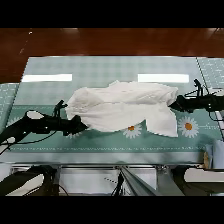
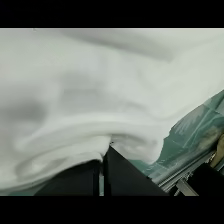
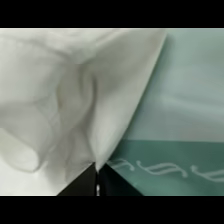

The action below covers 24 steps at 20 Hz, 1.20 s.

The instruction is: Fold the shirts.

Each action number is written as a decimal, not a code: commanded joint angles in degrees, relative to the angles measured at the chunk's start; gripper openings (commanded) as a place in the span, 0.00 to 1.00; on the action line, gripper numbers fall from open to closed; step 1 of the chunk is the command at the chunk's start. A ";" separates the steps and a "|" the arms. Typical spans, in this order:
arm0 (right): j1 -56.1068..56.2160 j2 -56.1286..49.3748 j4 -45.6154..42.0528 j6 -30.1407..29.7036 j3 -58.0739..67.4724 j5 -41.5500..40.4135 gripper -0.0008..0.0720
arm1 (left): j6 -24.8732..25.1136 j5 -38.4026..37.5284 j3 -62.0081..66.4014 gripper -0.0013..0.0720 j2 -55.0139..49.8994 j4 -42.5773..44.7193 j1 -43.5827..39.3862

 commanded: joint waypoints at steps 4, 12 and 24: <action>-0.04 14.62 7.04 -6.43 11.76 5.49 0.05 | 2.21 -2.99 16.72 0.05 10.36 -0.37 0.24; -0.04 40.22 19.71 0.20 38.21 -10.27 0.05 | 4.72 8.55 61.79 0.05 29.16 2.38 6.99; -0.02 59.58 -14.78 23.67 50.07 2.99 0.05 | -18.95 -16.11 73.88 0.05 43.80 32.39 8.41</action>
